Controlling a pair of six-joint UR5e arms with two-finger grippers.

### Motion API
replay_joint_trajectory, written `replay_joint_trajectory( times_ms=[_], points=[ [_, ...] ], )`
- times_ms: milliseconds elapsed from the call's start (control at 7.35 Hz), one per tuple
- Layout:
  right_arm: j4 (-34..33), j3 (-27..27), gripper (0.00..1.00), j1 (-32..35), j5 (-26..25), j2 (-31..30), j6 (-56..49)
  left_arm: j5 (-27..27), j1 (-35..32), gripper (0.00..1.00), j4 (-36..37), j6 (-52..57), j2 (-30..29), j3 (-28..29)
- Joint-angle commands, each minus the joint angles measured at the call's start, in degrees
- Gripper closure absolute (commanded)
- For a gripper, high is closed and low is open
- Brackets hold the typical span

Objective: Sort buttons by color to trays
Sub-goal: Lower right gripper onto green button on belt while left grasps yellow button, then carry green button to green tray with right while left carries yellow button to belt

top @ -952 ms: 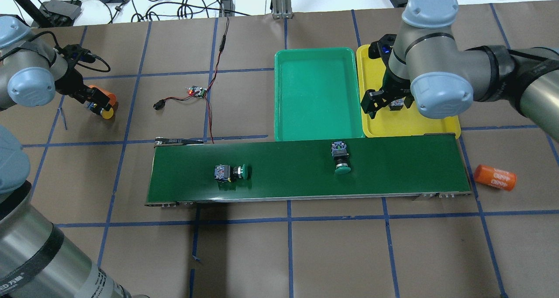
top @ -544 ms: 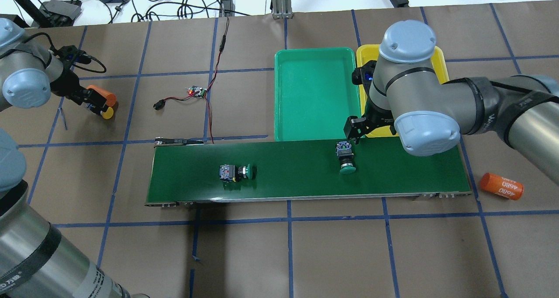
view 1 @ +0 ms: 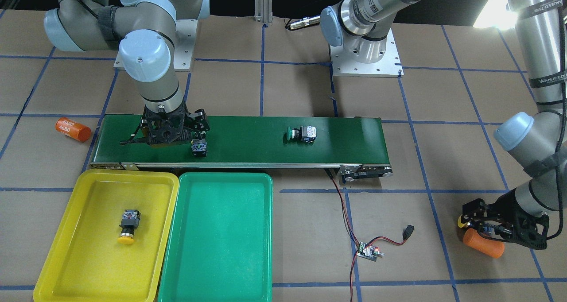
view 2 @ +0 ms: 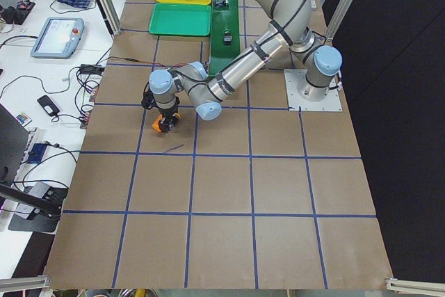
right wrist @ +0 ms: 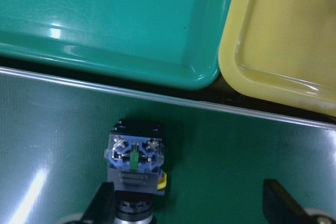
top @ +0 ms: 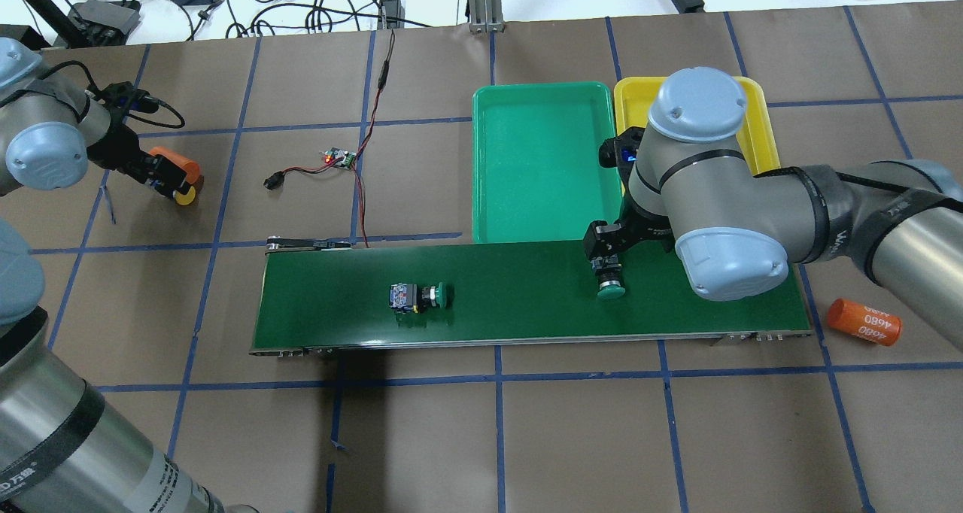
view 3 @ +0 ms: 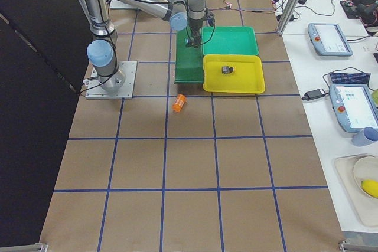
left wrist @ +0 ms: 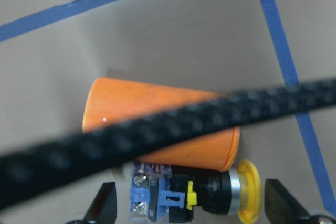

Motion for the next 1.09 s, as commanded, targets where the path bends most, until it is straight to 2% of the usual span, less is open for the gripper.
replay_joint_trajectory(
  times_ms=[0, 136, 272, 408, 544, 680, 816, 952],
  points=[
    [-2.0, 1.36, 0.0, 0.02, 0.45, -0.02, -0.07, 0.04, -0.02, 0.05, 0.12, 0.0, -0.92, 0.17],
    [-2.17, 2.07, 0.0, 0.02, 0.45, -0.02, -0.16, -0.05, -0.02, 0.51, 0.03, 0.0, -0.83, 0.17],
    [-2.08, 2.16, 0.0, 0.02, 0.45, 0.33, -0.16, 0.04, -0.02, 0.76, -0.4, -0.95, 0.04, 0.0],
    [-2.08, 2.6, 0.02, 0.02, 0.45, 0.59, -0.33, 0.04, -0.02, 0.84, -0.67, -2.09, 1.44, -1.4],
    [-2.61, 2.69, 0.18, -0.07, 0.45, 0.42, -0.6, 0.21, -0.54, 0.85, -2.32, -5.15, 3.19, -2.11],
    [-2.87, 3.04, 0.48, -0.07, 0.36, 0.5, -0.69, 0.13, -1.51, 0.85, -8.69, -10.84, 8.17, -3.07],
    [-2.87, 3.21, 0.7, -0.33, 0.19, 0.5, -0.77, -1.79, -3.26, 0.85, -11.54, -15.51, 13.27, -6.91],
    [-2.96, 3.22, 0.81, -0.42, 0.1, 0.42, -0.78, -1.55, -6.32, 0.85, -11.22, -20.86, 18.28, -12.26]
  ],
)
